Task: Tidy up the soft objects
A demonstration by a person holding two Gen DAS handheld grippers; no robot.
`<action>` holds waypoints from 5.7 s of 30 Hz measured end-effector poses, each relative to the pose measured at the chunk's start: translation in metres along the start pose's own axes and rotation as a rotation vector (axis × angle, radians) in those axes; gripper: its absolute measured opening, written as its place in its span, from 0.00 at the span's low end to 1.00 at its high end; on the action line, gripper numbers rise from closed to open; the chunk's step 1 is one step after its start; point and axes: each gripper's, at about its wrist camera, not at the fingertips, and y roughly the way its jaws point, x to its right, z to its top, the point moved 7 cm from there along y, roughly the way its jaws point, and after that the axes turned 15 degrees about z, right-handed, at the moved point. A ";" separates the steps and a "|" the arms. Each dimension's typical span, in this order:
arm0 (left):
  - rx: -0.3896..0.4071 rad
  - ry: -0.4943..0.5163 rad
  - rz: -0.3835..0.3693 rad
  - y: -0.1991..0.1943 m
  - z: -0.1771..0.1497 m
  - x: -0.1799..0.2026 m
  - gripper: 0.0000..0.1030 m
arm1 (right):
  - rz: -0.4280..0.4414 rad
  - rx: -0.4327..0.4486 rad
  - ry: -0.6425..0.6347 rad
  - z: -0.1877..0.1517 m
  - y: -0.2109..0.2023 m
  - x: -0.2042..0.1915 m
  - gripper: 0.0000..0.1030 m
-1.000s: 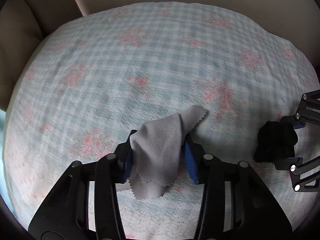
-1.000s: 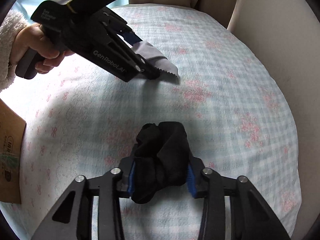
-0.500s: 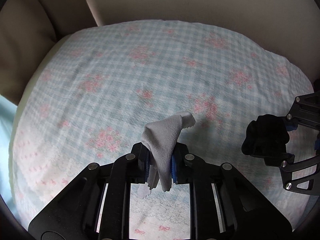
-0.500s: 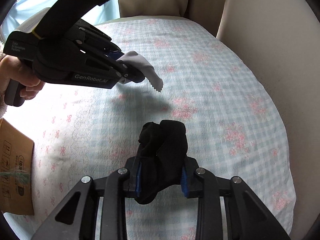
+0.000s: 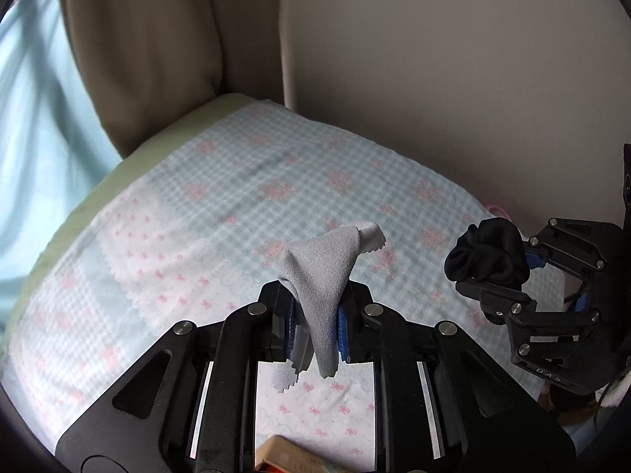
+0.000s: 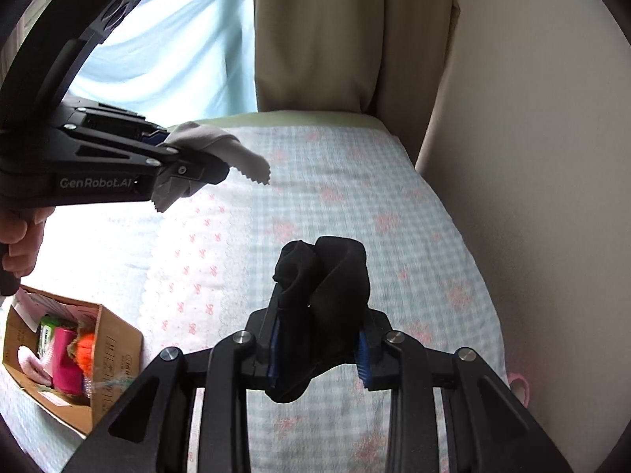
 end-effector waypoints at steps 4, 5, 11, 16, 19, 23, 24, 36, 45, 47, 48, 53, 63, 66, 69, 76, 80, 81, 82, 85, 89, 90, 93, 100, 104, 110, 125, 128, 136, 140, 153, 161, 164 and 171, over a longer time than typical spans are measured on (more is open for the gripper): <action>0.004 -0.150 0.070 -0.055 -0.018 -0.043 0.13 | 0.028 0.036 -0.078 0.030 -0.028 -0.034 0.27; 0.000 -0.188 0.088 -0.069 -0.026 -0.055 0.13 | 0.040 0.040 -0.098 0.036 -0.034 -0.044 0.27; -0.042 -0.415 0.169 -0.133 -0.092 -0.118 0.13 | 0.152 0.063 -0.215 0.066 -0.061 -0.121 0.27; -0.085 -0.542 0.234 -0.172 -0.157 -0.156 0.13 | 0.249 0.040 -0.254 0.072 -0.071 -0.195 0.27; -0.119 -0.621 0.261 -0.189 -0.194 -0.176 0.13 | 0.312 0.003 -0.215 0.067 -0.067 -0.232 0.27; -0.173 -0.676 0.271 -0.194 -0.243 -0.195 0.13 | 0.331 -0.073 -0.182 0.054 -0.052 -0.274 0.27; -0.191 -0.680 0.261 -0.190 -0.255 -0.196 0.13 | 0.334 -0.091 -0.172 0.051 -0.048 -0.282 0.27; -0.440 -0.879 0.212 -0.132 -0.362 -0.192 0.13 | 0.309 -0.358 0.044 -0.025 0.033 -0.321 0.27; -0.544 -0.804 0.235 -0.085 -0.378 -0.181 0.13 | 0.305 -0.471 0.107 -0.054 0.079 -0.320 0.27; -0.557 -0.781 0.223 -0.080 -0.380 -0.179 0.13 | 0.293 -0.481 0.118 -0.054 0.085 -0.318 0.27; -0.563 -0.777 0.218 -0.079 -0.381 -0.178 0.14 | 0.290 -0.484 0.129 -0.055 0.089 -0.317 0.28; -0.528 -0.736 0.227 -0.081 -0.381 -0.178 1.00 | 0.299 -0.485 0.180 -0.056 0.099 -0.312 0.88; -0.530 -0.712 0.267 -0.101 -0.382 -0.177 1.00 | 0.285 -0.416 0.271 -0.051 0.086 -0.293 0.96; -0.509 -0.731 0.302 -0.116 -0.375 -0.178 1.00 | 0.301 -0.404 0.282 -0.050 0.078 -0.289 0.96; -0.490 -0.760 0.326 -0.133 -0.364 -0.178 1.00 | 0.321 -0.388 0.273 -0.046 0.066 -0.287 0.96; -0.380 -0.766 0.391 -0.191 -0.304 -0.178 1.00 | 0.363 -0.348 0.239 -0.023 0.021 -0.276 0.96; -0.248 -0.746 0.456 -0.251 -0.249 -0.189 1.00 | 0.381 -0.301 0.209 0.008 -0.020 -0.269 0.96; -0.209 -0.741 0.473 -0.268 -0.236 -0.192 1.00 | 0.387 -0.291 0.193 0.019 -0.032 -0.268 0.96; -0.172 -0.739 0.486 -0.284 -0.222 -0.196 1.00 | 0.396 -0.278 0.173 0.030 -0.046 -0.267 0.96; -0.062 -0.734 0.519 -0.329 -0.185 -0.203 1.00 | 0.372 -0.194 0.097 0.066 -0.091 -0.261 0.96; 0.069 -0.697 0.553 -0.379 -0.150 -0.198 1.00 | 0.301 -0.041 0.024 0.106 -0.154 -0.251 0.96; 0.093 -0.691 0.564 -0.388 -0.144 -0.197 1.00 | 0.288 -0.003 0.007 0.114 -0.168 -0.250 0.96; 0.141 -0.674 0.601 -0.408 -0.134 -0.190 1.00 | 0.250 0.098 -0.039 0.129 -0.207 -0.248 0.96; 0.202 -0.666 0.625 -0.424 -0.134 -0.174 1.00 | 0.171 0.234 -0.082 0.135 -0.260 -0.245 0.96; 0.213 -0.665 0.631 -0.427 -0.135 -0.171 1.00 | 0.146 0.257 -0.107 0.131 -0.269 -0.247 0.96; 0.218 -0.655 0.650 -0.429 -0.136 -0.166 1.00 | 0.149 0.276 -0.121 0.128 -0.272 -0.248 0.96; 0.217 -0.634 0.661 -0.428 -0.135 -0.162 1.00 | 0.145 0.283 -0.103 0.123 -0.276 -0.245 0.96; 0.220 -0.637 0.662 -0.429 -0.135 -0.162 1.00 | 0.141 0.282 -0.100 0.122 -0.276 -0.244 0.96; 0.225 -0.632 0.669 -0.433 -0.135 -0.162 1.00 | 0.130 0.280 -0.097 0.122 -0.279 -0.244 0.96; 0.225 -0.637 0.670 -0.434 -0.136 -0.162 1.00 | 0.132 0.277 -0.099 0.124 -0.279 -0.245 0.96; 0.228 -0.650 0.654 -0.436 -0.141 -0.162 1.00 | 0.138 0.275 -0.094 0.124 -0.280 -0.245 0.96; 0.236 -0.655 0.670 -0.440 -0.145 -0.162 1.00 | 0.135 0.276 -0.098 0.124 -0.280 -0.245 0.96; 0.238 -0.658 0.678 -0.442 -0.146 -0.163 1.00 | 0.130 0.273 -0.098 0.124 -0.280 -0.246 0.96; 0.250 -0.668 0.644 -0.440 -0.147 -0.162 1.00 | 0.122 0.285 -0.107 0.124 -0.284 -0.249 0.96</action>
